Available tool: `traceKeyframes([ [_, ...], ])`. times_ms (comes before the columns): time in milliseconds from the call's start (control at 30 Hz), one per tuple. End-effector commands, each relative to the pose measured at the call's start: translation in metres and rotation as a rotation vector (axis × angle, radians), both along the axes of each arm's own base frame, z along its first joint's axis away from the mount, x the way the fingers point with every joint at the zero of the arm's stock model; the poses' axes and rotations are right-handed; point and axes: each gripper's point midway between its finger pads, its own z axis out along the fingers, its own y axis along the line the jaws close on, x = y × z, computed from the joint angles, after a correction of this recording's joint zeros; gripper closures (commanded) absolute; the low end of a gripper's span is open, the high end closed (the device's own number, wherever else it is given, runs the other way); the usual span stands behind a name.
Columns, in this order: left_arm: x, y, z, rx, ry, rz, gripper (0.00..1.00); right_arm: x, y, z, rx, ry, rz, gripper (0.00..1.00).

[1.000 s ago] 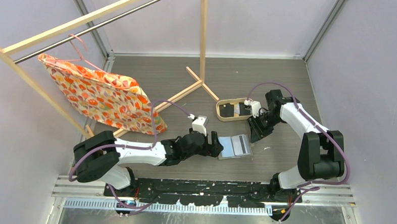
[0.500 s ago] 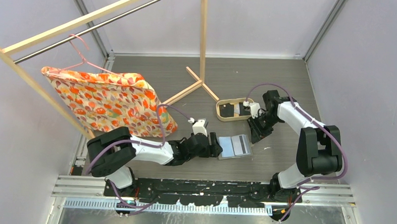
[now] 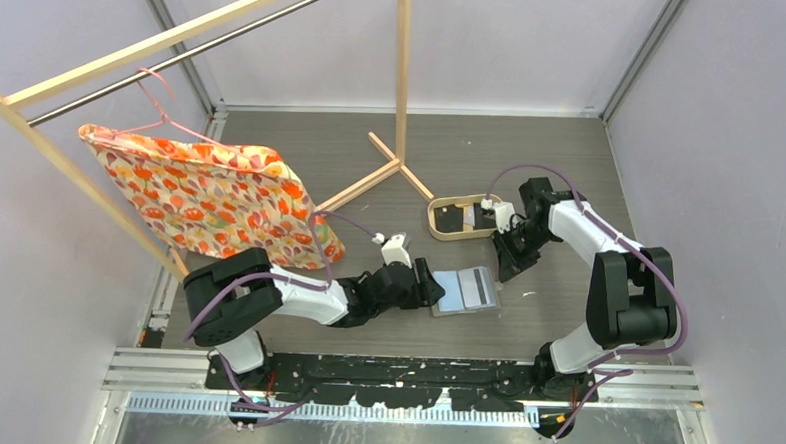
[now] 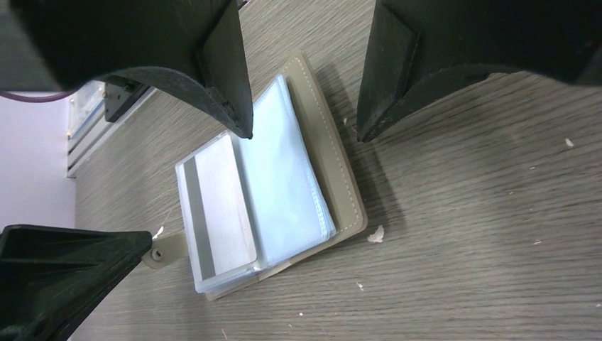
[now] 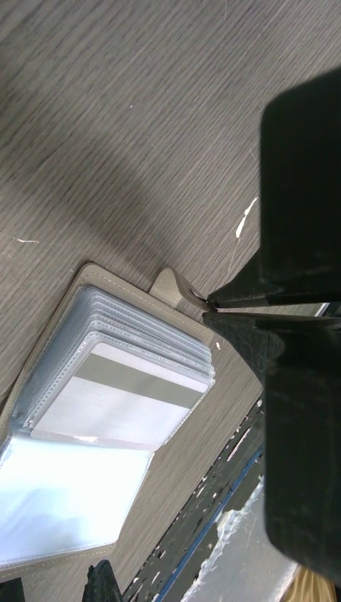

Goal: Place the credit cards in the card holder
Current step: Close the card holder at the center of the board.

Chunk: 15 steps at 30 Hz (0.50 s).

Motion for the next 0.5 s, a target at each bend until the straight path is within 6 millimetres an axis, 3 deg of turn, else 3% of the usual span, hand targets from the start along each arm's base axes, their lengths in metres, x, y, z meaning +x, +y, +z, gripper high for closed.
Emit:
traceKeyframes([
  [0, 0.0078, -0.013, 0.0133, -0.097, -0.008, 0.009, 0.44, 0.0125, 0.0022, 0.0084, -0.001, -0.038, -0.007, 0.9],
  [467, 0.0108, -0.0083, 0.0051, -0.116, 0.025, 0.034, 0.48, 0.0153, 0.0048, 0.0169, 0.018, -0.068, 0.003, 0.98],
])
